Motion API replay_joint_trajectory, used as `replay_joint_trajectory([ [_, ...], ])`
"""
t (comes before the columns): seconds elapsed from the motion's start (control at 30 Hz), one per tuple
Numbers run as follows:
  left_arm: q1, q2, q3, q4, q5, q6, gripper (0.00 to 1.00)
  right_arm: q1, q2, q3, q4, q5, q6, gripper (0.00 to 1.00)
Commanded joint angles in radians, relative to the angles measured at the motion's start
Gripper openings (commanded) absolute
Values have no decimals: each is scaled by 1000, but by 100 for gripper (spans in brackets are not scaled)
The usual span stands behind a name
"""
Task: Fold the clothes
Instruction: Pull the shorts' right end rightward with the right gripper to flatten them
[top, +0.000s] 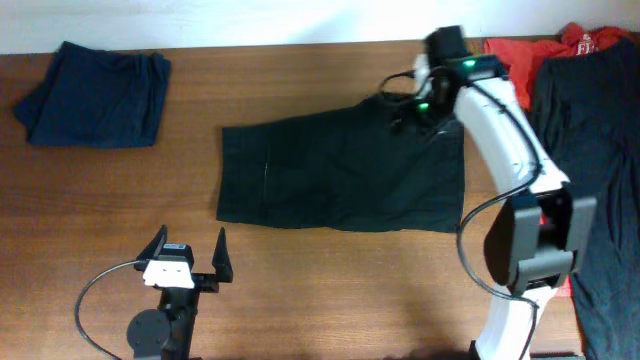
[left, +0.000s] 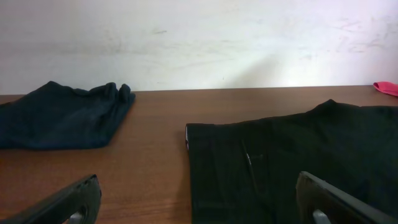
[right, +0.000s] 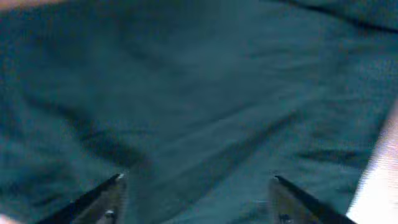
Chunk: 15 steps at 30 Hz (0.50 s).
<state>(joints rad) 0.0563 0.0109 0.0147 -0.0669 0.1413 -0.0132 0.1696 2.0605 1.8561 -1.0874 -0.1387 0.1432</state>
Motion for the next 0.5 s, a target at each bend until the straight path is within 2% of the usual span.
replay_joint_trajectory([
  [0.0, -3, -5, -6, -2, -1, -10, 99, 53, -5, 14, -3, 88, 68, 98],
  [0.07, -3, -5, -6, -2, -1, -10, 99, 31, -5, 14, -18, 203, 101, 99],
  [0.17, -3, -5, -6, -2, -1, -10, 99, -83, -5, 14, -93, 328, 101, 99],
  [0.27, -3, -5, -6, -2, -1, -10, 99, -190, -5, 14, -150, 320, 101, 99],
  [0.33, -3, -5, -6, -2, -1, -10, 99, -257, -5, 14, -158, 245, 101, 99],
  [0.47, -3, -5, -6, -2, -1, -10, 99, -304, -5, 14, -154, 218, 101, 99],
])
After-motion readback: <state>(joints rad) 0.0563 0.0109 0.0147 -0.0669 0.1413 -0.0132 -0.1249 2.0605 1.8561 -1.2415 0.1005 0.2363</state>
